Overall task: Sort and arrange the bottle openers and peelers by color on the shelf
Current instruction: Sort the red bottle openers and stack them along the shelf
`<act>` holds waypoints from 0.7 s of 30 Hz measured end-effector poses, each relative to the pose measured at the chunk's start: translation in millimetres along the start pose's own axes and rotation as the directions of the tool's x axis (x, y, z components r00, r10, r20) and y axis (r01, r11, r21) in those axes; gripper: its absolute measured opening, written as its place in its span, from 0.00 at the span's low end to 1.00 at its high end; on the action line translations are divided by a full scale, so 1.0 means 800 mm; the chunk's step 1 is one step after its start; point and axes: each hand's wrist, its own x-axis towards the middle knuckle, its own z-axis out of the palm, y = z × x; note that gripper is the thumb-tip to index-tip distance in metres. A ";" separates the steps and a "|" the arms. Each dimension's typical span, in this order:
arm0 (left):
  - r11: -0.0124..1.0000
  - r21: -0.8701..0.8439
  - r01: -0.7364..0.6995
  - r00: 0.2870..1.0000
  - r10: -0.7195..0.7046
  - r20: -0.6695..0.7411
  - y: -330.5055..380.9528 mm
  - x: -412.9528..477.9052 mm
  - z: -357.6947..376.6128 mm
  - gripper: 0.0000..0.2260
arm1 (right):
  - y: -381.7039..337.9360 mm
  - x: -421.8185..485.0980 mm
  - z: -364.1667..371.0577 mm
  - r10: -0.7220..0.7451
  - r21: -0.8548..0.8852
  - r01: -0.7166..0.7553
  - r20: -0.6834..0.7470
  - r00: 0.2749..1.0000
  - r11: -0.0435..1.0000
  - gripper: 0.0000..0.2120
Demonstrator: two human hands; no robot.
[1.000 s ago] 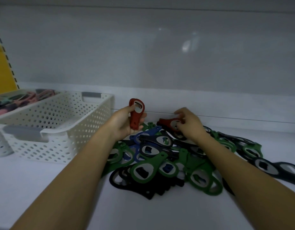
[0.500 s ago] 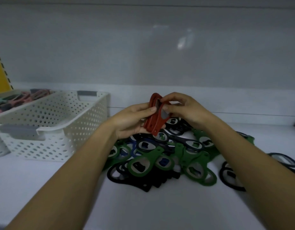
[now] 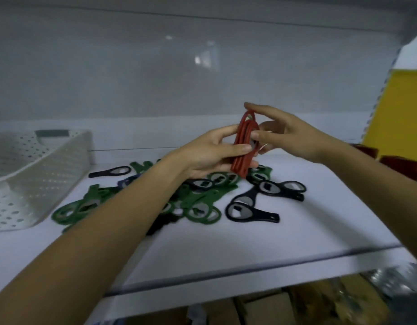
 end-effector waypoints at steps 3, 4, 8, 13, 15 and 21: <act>0.994 0.103 -0.047 0.999 0.049 -0.023 -0.013 0.031 0.044 0.15 | 0.011 -0.034 -0.031 0.016 -0.062 -0.018 -0.042 0.999 0.998 0.22; 0.988 0.137 -0.065 0.997 0.069 -0.030 -0.022 0.041 0.058 0.13 | 0.017 -0.045 -0.040 0.031 -0.092 -0.036 -0.059 0.998 0.995 0.21; 0.973 0.215 -0.085 0.996 0.088 -0.004 -0.057 0.078 0.105 0.13 | 0.044 -0.090 -0.066 0.076 -0.325 -0.105 -0.101 0.992 0.940 0.19; 0.958 0.279 -0.068 0.997 0.053 0.061 -0.093 0.105 0.139 0.15 | 0.071 -0.132 -0.066 0.100 -0.360 -0.170 -0.206 0.973 0.917 0.19; 0.963 0.266 -0.047 0.997 0.031 0.064 -0.103 0.107 0.143 0.16 | 0.078 -0.142 -0.061 0.094 -0.383 -0.183 -0.239 0.966 0.905 0.20; 0.977 0.204 -0.063 0.994 0.042 0.105 -0.096 0.112 0.133 0.39 | 0.073 -0.138 -0.055 0.191 -0.235 -0.233 -0.189 0.963 0.944 0.25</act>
